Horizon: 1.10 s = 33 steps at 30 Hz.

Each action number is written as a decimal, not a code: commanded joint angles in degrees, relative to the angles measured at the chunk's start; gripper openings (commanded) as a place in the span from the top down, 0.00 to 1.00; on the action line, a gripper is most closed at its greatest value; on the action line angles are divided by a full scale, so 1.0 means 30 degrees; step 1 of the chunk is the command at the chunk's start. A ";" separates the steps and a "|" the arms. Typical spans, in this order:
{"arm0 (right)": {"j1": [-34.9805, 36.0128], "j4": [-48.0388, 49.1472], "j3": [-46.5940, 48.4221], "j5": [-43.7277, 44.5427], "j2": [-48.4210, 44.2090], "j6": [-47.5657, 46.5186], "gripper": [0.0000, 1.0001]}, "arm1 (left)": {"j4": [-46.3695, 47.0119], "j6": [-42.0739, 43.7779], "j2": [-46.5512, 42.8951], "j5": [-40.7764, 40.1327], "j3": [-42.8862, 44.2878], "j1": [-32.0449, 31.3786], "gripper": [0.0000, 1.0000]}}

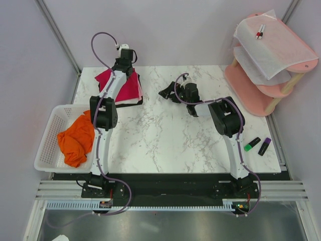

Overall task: Fold and stack the t-shirts
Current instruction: Put the neatly folded tshirt into the corner of the board with the left arm

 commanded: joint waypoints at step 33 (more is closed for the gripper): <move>-0.0505 0.0660 -0.2075 -0.1149 0.0143 0.0219 0.02 | 0.7793 -0.6013 -0.8833 1.6165 -1.2006 0.4159 0.69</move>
